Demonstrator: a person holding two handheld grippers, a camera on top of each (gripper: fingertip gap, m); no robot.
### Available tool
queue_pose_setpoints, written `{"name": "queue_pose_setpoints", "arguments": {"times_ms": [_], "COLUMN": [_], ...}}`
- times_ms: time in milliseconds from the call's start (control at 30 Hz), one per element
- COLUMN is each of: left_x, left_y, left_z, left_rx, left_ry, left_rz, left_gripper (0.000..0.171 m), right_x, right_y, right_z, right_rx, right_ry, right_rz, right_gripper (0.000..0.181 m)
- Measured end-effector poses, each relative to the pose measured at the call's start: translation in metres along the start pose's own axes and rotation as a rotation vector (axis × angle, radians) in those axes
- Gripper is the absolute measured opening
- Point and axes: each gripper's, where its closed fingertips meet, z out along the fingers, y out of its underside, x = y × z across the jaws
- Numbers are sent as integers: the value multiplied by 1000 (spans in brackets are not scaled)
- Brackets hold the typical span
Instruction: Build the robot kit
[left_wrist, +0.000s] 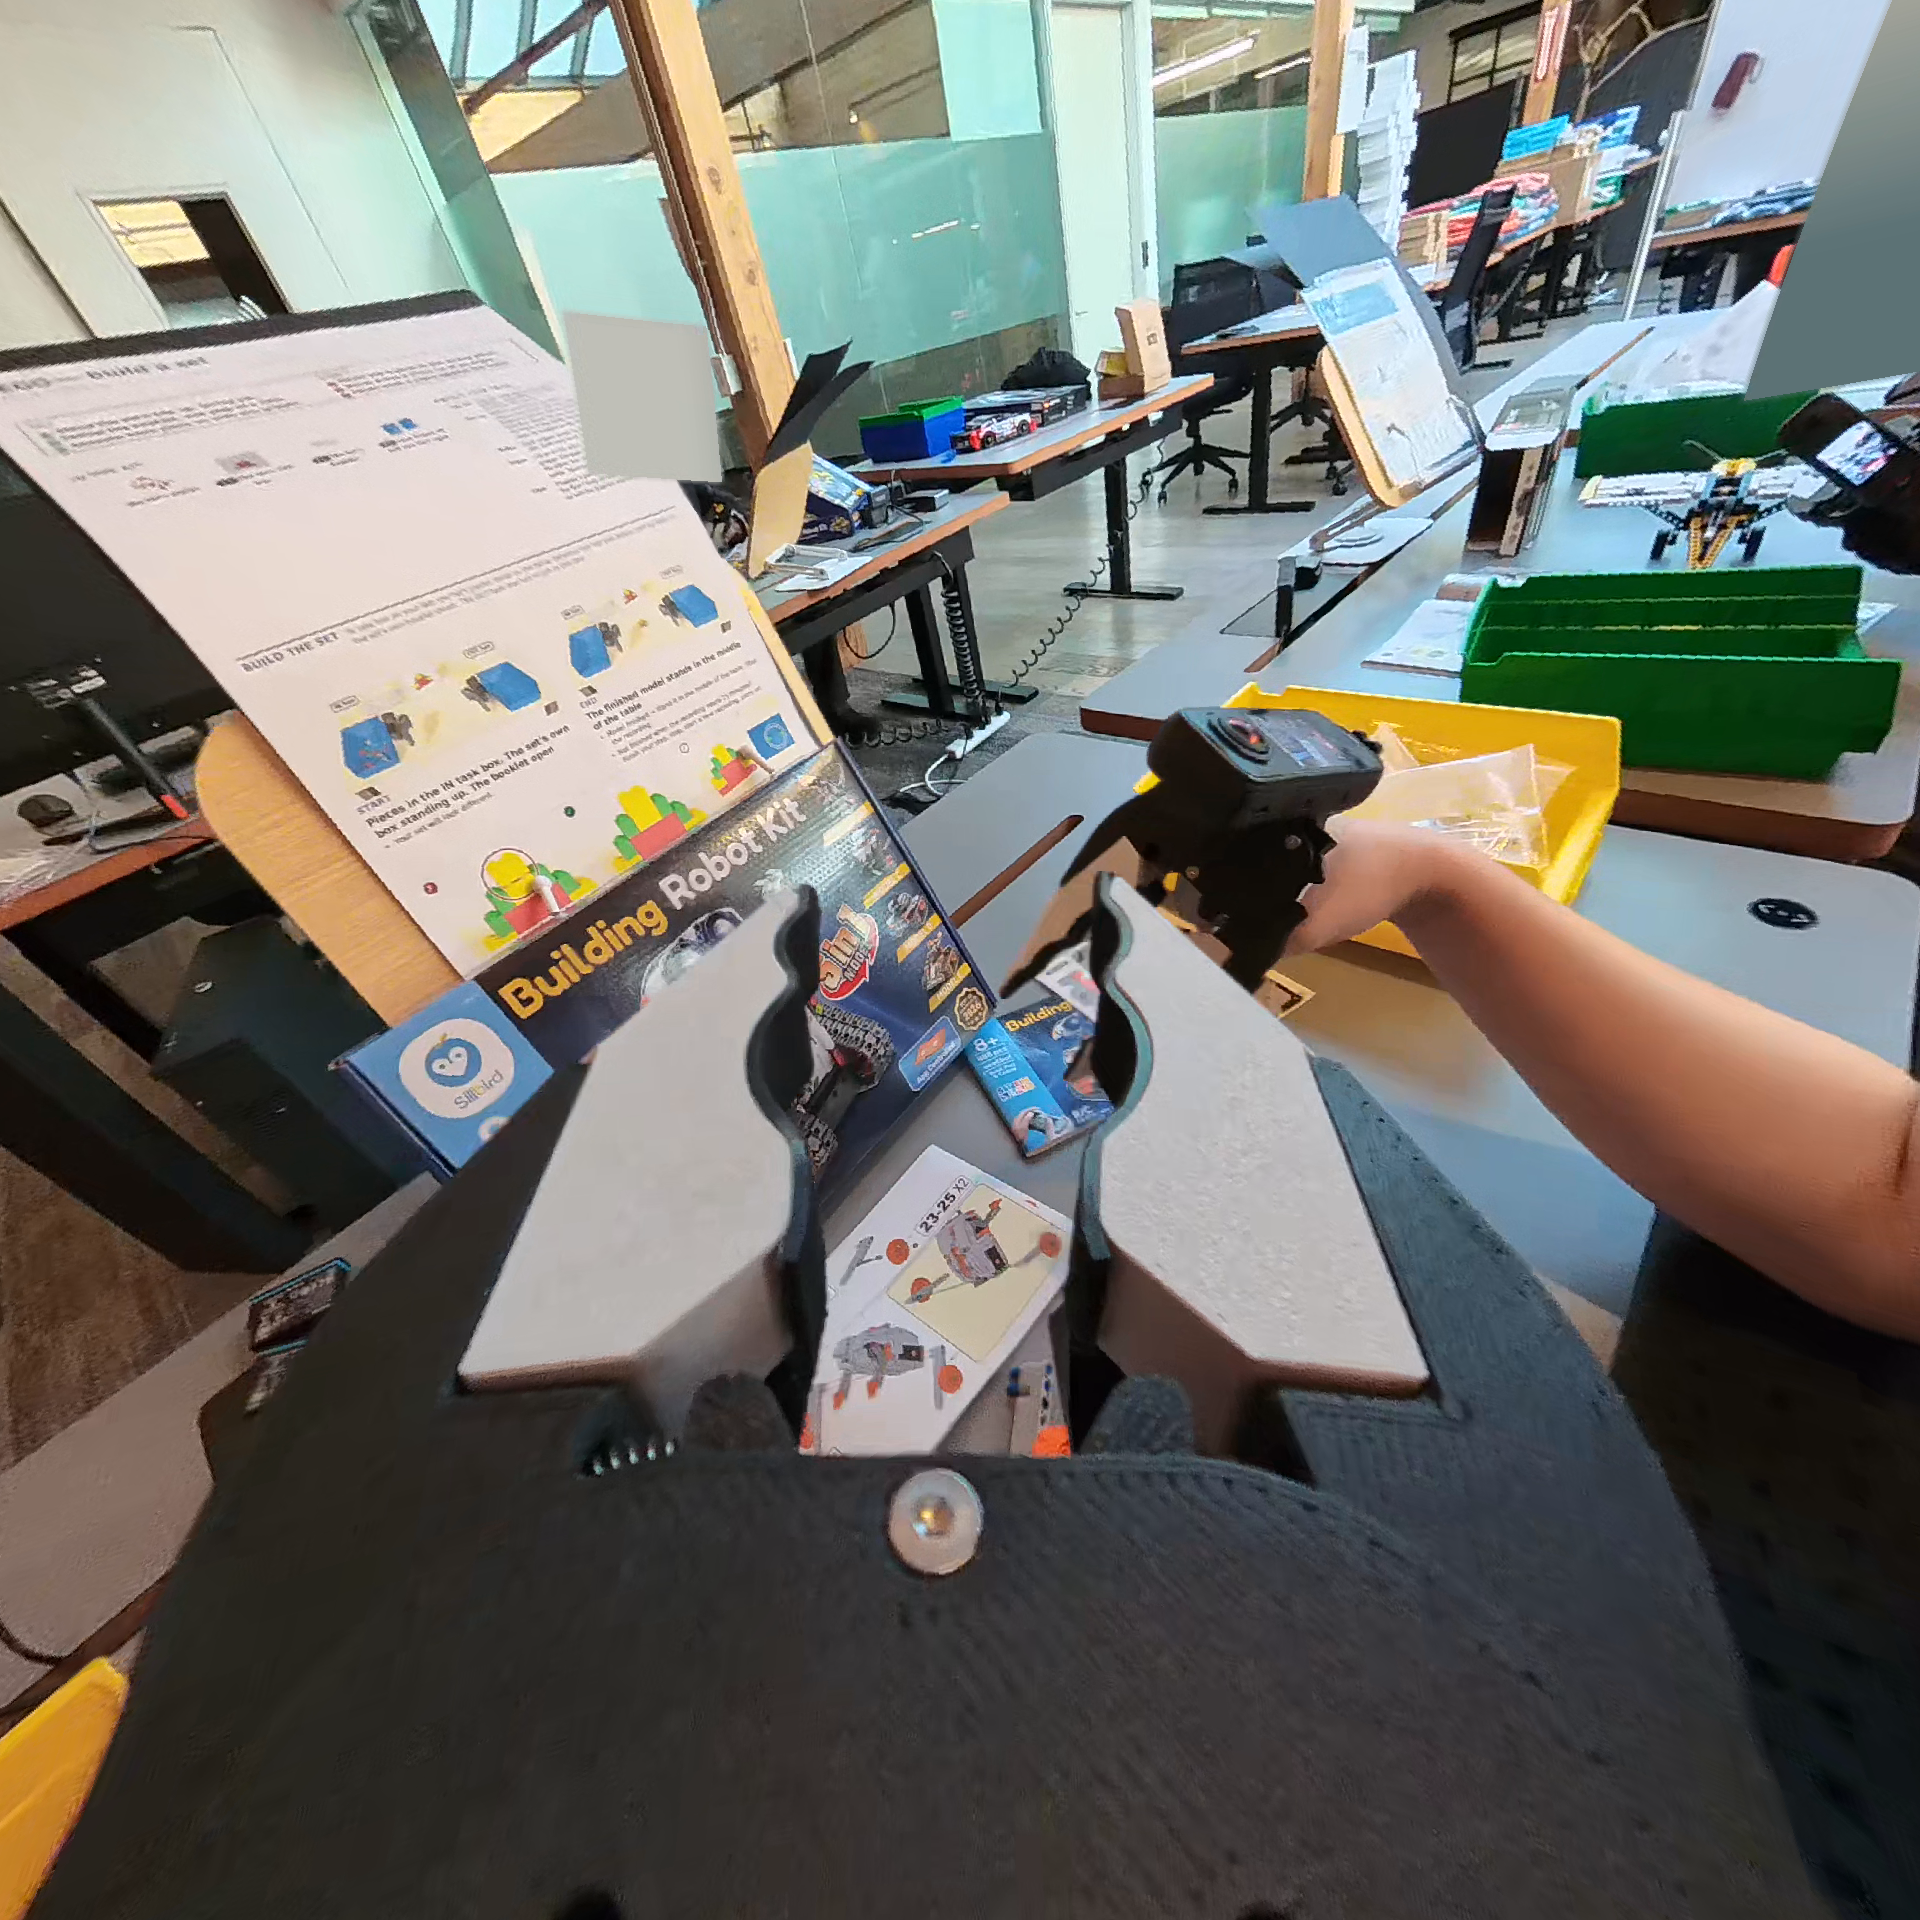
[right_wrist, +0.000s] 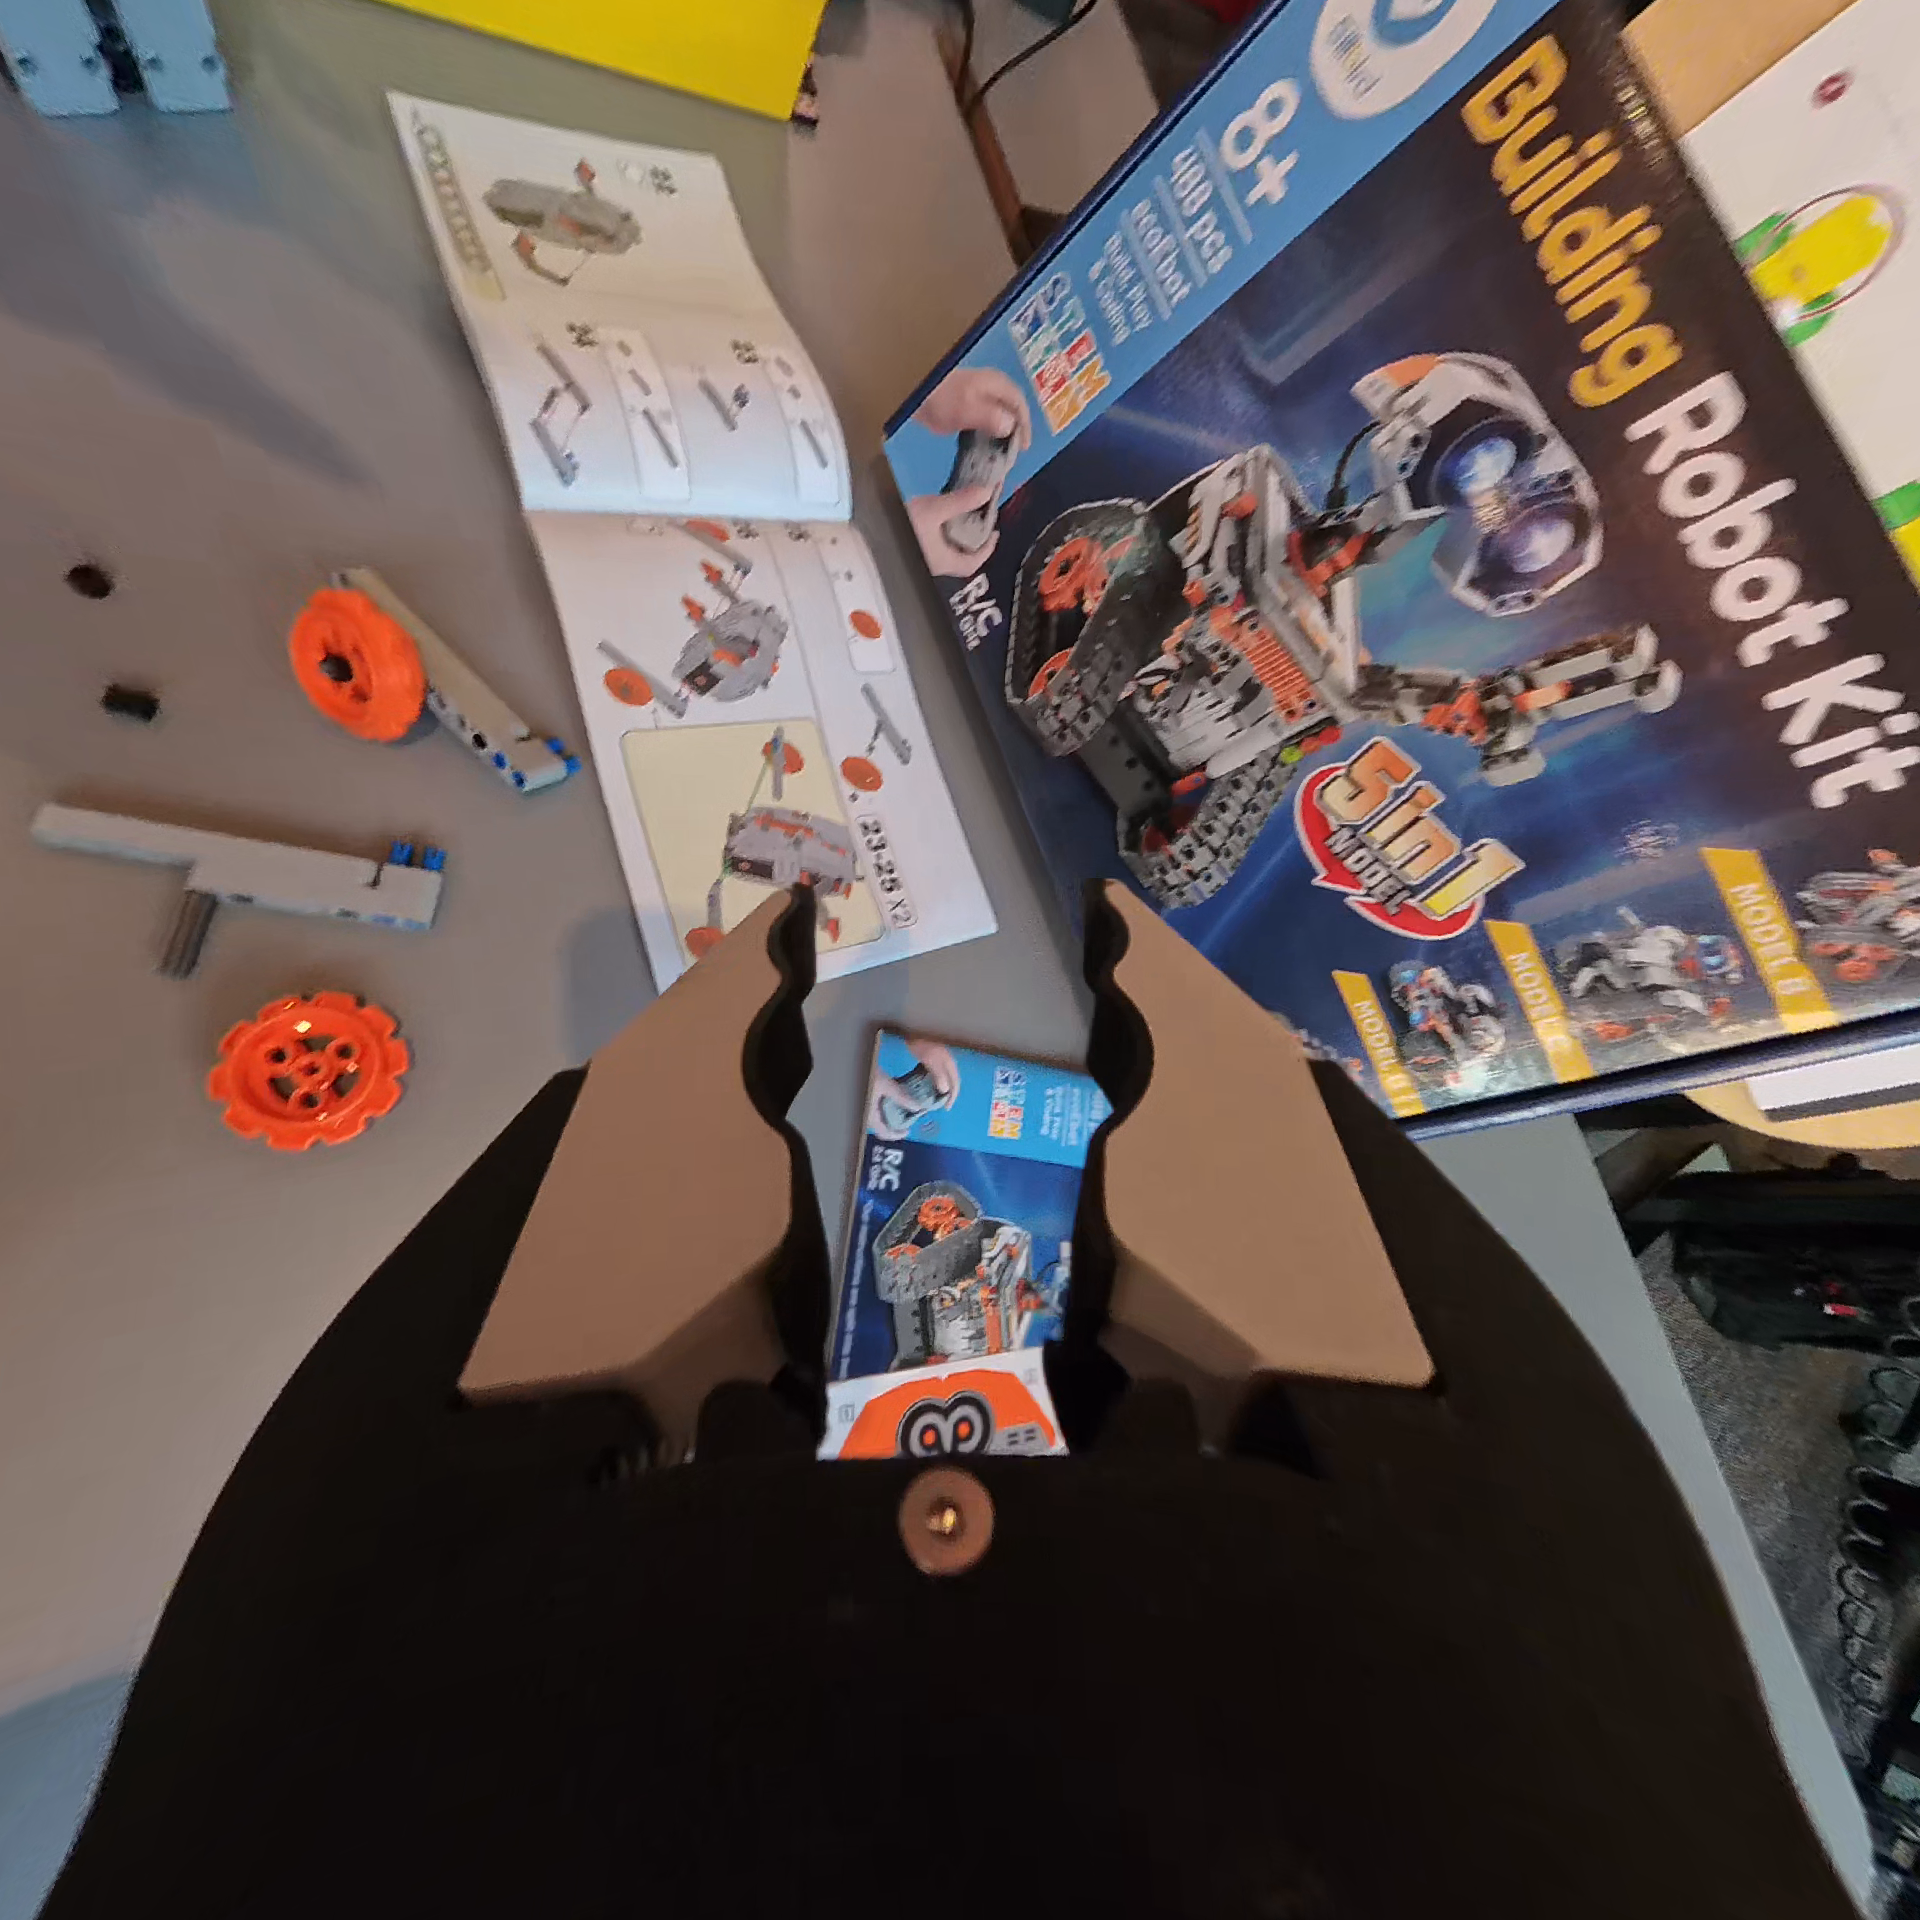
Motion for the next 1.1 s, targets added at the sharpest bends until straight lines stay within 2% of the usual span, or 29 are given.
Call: {"name": "queue_pose_setpoints", "arguments": {"times_ms": [167, 300, 433, 633, 867, 933, 1100], "left_x": [-23, -49, -61, -49, -40, -37, -33], "left_y": [-5, 2, 3, -6, 1, 0, 1], "left_z": [-31, -60, -74, -64, -49, -46, -34], "left_rx": [67, 72, 92, 114, 54, 51, 31], "left_ry": [-34, -111, -138, -99, -95, -91, -91], "left_rz": [-64, -117, -135, -65, -43, -38, -16], "left_gripper": [52, 52, 50, 42, 41, 40, 34], "right_x": [17, 20, 2, -17, -25, -47, -96], "right_y": [-16, -37, -36, -14, -16, -16, -25], "right_z": [-1, 3, 24, 40, 21, 12, -3], "right_rx": [32, 121, 131, -8, -25, -82, -151], "right_ry": [126, 156, 68, -3, -72, -184, -373], "right_rz": [-12, 34, 12, -84, -43, -21, -95], "right_gripper": [55, 61, 65, 64, 44, 24, 9]}}
